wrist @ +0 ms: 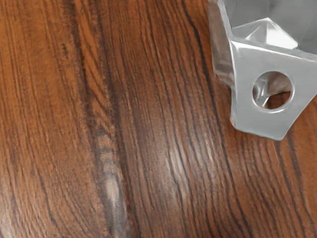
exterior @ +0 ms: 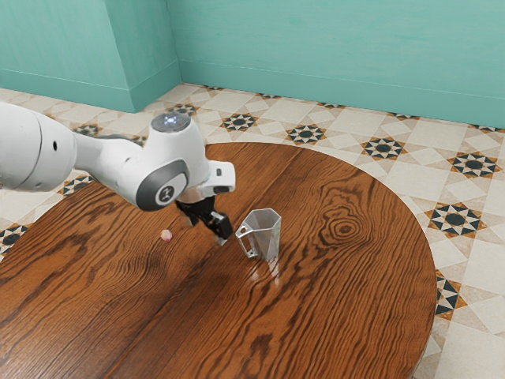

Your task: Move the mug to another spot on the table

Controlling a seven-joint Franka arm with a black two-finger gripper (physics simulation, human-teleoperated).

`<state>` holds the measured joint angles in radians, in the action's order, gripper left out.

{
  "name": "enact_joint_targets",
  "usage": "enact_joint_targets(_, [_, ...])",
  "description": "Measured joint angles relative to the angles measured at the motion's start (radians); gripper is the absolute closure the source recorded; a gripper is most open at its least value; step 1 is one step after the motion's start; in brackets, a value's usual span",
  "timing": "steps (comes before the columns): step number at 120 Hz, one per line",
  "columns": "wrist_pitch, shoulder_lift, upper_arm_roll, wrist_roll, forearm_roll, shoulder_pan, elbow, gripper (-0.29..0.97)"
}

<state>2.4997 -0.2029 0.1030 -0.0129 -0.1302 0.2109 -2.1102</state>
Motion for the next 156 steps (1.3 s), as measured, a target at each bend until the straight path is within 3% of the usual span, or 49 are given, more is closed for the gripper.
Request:
enact_joint_targets(47, [0.163, -0.058, -0.005, -0.006, 0.061, 0.025, -0.003, 0.00])
enact_joint_targets(104, [0.325, -0.129, -0.008, -0.040, 0.068, 0.034, -0.007, 0.01])
enact_joint_targets(156, [0.379, -0.165, -0.015, -0.058, 0.068, 0.042, -0.001, 0.14])
